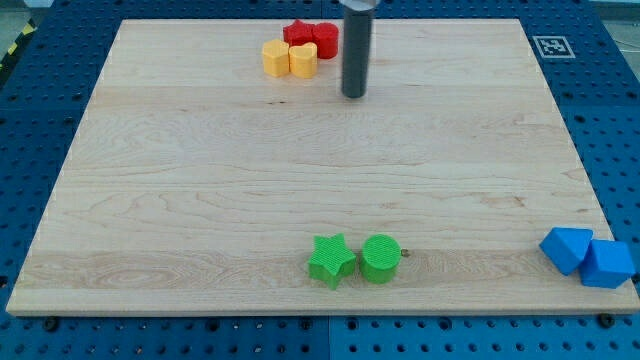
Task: Move blue blocks towards green blocks
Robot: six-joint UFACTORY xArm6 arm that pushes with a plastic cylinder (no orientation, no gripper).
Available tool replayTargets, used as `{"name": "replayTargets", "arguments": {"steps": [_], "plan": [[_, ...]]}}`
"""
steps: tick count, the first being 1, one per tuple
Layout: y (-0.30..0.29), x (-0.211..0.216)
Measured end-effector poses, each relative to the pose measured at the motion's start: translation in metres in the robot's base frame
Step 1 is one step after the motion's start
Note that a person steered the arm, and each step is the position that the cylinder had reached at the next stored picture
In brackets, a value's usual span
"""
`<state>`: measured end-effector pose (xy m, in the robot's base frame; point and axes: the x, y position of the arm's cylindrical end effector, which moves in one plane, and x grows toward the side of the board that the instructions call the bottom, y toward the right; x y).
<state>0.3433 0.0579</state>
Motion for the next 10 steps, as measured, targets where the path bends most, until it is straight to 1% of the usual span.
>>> {"name": "replayTargets", "arguments": {"steps": [1, 2, 3, 4, 5, 6, 7, 8, 9, 10], "plan": [[0.093, 0.019], [0.184, 0.059], [0.270, 0.122], [0.287, 0.145], [0.287, 0.189], [0.286, 0.266], [0.269, 0.273], [0.242, 0.268], [0.214, 0.245], [0.185, 0.210]]}}
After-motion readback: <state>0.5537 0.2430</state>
